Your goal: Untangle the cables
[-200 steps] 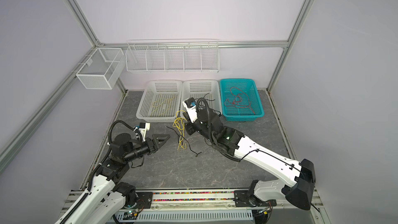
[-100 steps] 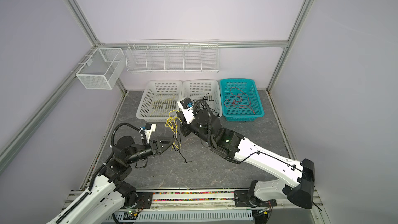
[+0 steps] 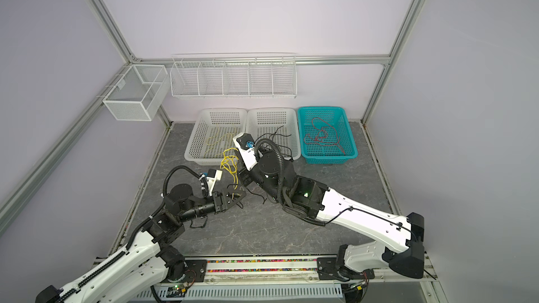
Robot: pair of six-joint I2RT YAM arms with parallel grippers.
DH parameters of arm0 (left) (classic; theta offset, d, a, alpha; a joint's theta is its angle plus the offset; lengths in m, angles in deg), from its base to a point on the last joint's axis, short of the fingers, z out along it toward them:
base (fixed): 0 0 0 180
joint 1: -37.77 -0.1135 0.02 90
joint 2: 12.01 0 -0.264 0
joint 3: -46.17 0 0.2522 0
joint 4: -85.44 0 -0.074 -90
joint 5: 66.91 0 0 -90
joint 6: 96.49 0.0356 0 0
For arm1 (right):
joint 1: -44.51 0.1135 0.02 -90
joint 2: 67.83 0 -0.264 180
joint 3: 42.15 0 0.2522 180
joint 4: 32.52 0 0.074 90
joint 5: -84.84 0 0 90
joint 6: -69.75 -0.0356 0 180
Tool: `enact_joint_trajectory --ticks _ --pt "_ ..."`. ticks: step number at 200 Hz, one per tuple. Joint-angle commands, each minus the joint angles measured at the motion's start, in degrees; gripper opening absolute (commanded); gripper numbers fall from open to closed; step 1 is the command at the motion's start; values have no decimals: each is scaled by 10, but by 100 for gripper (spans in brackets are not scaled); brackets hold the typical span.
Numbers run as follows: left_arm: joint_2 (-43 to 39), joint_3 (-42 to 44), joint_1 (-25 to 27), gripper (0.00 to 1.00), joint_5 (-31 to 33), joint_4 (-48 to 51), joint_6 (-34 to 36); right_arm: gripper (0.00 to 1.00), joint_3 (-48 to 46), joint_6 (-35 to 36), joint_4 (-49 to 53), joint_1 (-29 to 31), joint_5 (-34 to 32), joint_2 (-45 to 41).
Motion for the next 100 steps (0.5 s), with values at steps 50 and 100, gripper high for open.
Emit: enact_joint_trajectory --ticks 50,100 --pt "-3 -32 12 52 38 23 50 7 11 -10 14 5 -20 -34" --pt "-28 -53 12 24 62 98 92 7 -3 -14 23 5 -24 -65"
